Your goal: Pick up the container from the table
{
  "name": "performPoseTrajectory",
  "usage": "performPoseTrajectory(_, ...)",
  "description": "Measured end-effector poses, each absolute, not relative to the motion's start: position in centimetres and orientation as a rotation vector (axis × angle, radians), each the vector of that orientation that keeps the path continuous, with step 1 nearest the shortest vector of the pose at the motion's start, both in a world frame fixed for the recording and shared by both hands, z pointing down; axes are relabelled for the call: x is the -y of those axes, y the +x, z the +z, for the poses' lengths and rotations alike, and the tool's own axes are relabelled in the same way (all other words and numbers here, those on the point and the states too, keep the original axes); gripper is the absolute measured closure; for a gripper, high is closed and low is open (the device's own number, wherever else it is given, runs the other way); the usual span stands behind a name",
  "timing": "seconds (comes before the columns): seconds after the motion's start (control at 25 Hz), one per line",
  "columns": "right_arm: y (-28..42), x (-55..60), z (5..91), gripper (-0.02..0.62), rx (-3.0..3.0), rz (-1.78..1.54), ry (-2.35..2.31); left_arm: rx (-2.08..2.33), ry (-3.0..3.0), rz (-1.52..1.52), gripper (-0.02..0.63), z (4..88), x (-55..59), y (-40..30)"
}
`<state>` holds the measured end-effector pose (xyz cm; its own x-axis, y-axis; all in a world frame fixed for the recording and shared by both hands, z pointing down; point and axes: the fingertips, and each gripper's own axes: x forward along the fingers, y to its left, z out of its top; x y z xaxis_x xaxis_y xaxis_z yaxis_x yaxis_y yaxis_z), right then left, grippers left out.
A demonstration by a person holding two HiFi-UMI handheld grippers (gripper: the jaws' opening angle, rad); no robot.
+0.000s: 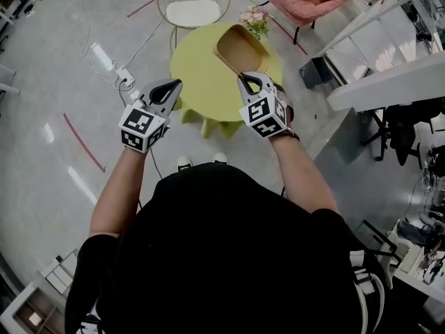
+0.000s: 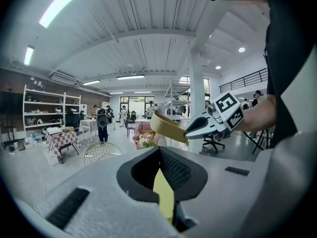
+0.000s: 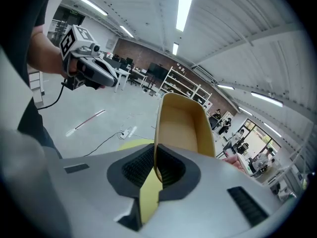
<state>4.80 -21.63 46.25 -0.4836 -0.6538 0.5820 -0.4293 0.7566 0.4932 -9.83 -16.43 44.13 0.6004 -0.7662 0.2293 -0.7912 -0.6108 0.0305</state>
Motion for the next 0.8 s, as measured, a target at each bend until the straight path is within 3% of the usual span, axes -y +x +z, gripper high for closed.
performPoseTrajectory(0.8, 5.8, 20.2, 39.1, 0.571, 2.361, -0.240, 0.942, 1.317, 2.707, 0.294, 0.591, 43.6, 16.9, -9.5)
